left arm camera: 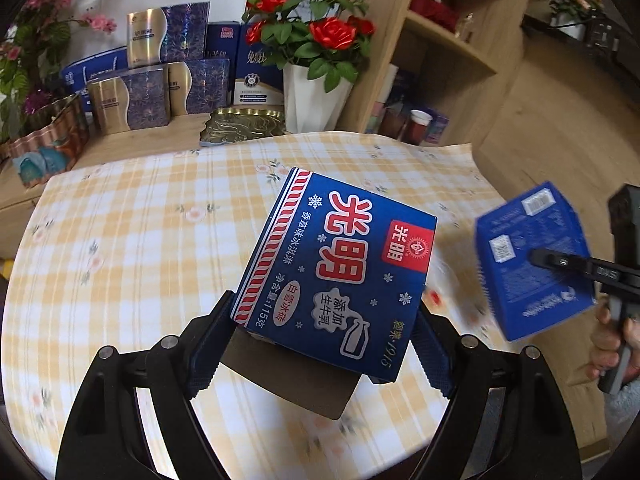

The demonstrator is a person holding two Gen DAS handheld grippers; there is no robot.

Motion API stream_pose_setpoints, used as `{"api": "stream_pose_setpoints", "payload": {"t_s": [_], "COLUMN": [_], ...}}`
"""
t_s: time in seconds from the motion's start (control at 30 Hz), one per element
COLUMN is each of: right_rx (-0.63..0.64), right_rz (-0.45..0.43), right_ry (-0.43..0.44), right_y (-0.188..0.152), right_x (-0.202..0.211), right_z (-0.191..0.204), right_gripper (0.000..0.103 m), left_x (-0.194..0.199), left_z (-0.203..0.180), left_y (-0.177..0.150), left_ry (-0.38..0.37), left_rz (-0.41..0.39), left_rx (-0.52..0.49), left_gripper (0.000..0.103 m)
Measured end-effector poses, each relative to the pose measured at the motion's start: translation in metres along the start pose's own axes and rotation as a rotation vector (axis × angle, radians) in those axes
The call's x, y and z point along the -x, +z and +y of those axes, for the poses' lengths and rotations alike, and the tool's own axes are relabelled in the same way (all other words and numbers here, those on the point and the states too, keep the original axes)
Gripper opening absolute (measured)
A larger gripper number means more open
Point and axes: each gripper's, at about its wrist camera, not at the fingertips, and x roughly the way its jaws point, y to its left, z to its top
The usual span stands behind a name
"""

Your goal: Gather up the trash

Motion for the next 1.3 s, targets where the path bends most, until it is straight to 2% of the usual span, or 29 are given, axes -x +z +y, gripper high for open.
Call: {"api": "stream_pose_setpoints", "payload": {"t_s": [0.33,0.47,0.67,0.77,1.0,1.1,1.2,1.3], "right_rx": [0.089,0.134,0.214,0.269,0.377,0.401,0.401,0.387], "right_rz": [0.055,0.096,0.168,0.236,0.423,0.496,0.557,0.601], "right_ry": [0.013,0.028,0.062,0.117,0.167,0.136,0.106,0.076], "right_y": [-0.063,-0.09,-0.124,-0.149,-0.203,-0.22,-0.234,-0.243], "right_x": [0.016,0.016,0.016,0.011,-0.024,-0.049,-0.071,-0.091], "right_z": [0.043,0.057,0.077,0.089,0.11,0.11,0.106,0.102], "right_gripper": [0.017,0.018,0.018,0.018,0.018,0.018,0.018,0.018], "left_x": [0.081,0.101,0.126,0.137,0.146,0.145,0.145,0.144], "left_z": [-0.037,-0.041,-0.036,-0.035,-0.025,-0.023,-0.029,-0.031], "left_y": [-0.08,-0.109,-0.147,-0.16,-0.182,-0.188,-0.191,-0.193], "left_ry": [-0.029,-0.037,-0.01,0.017,0.023,0.027,0.056,0.054], "left_rz": [-0.056,-0.07,-0.076,-0.086,-0.085,-0.077,-0.075,-0.073], "left_rx": [0.029,0.079,0.134,0.131,0.179,0.191,0.152,0.142], "left_gripper": [0.08,0.08,0.08,0.08,0.08,0.08,0.08,0.08]}}
